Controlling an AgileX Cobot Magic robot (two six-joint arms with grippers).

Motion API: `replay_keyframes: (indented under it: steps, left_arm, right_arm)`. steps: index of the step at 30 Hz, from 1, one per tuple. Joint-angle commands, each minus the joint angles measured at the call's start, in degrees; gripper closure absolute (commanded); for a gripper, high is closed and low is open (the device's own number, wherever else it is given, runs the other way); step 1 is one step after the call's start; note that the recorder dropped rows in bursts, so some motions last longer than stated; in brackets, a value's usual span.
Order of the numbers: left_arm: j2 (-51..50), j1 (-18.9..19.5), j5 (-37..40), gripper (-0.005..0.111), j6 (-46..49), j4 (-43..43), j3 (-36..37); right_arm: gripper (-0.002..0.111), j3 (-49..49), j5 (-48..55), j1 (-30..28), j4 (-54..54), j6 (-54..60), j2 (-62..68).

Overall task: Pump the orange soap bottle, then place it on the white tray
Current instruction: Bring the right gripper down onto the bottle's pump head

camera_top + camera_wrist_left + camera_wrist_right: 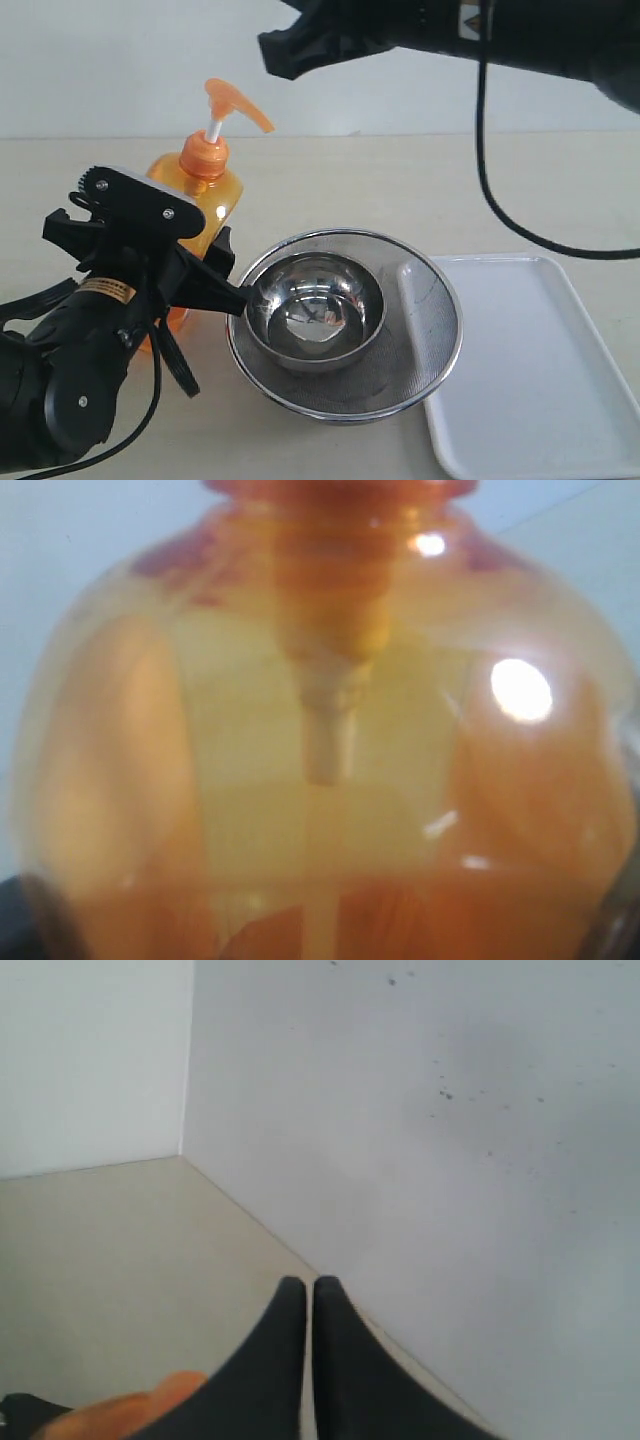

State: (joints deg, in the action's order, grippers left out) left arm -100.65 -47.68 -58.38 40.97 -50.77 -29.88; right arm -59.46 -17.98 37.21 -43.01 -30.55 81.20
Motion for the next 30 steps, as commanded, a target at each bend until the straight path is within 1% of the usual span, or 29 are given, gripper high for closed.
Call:
replay_keyframes:
  steps: [1, 5, 12, 17, 20, 26, 30]
  left_arm:
    - [0.17, 0.11, -2.33, 0.102, -0.3, 1.15, -0.61]
    - [0.17, 0.11, -2.15, 0.102, -0.3, 1.15, -0.61]
    - [0.17, 0.11, -1.35, 0.102, -0.3, 1.15, -0.82]
    - [0.17, 0.11, -1.16, 0.102, -0.3, 2.18, -0.82]
    - [0.17, 0.11, -1.16, 0.102, -0.3, 2.18, -0.82]
    - [0.17, 0.11, -1.16, 0.102, -0.3, 2.18, -0.82]
    - [0.17, 0.11, -1.16, 0.102, -0.3, 2.18, -0.82]
  right_arm:
    - [0.108, -4.9, -0.68, 2.16, -9.37, -10.94, 4.05]
    - [0.108, -7.4, -0.4, 2.74, -18.05, -21.58, 6.76]
    - [0.108, -7.91, 1.15, 2.74, -33.93, -37.77, 7.42]
    - [0.108, -7.91, 0.56, 2.74, -48.11, -53.14, 7.42]
    - [0.108, -7.91, 0.43, 2.74, -52.15, -56.18, 7.42]
    - [0.108, -7.91, 0.43, 2.74, -52.56, -58.06, 7.42]
    - [0.108, -7.91, 0.43, 2.74, -54.77, -59.25, 7.42]
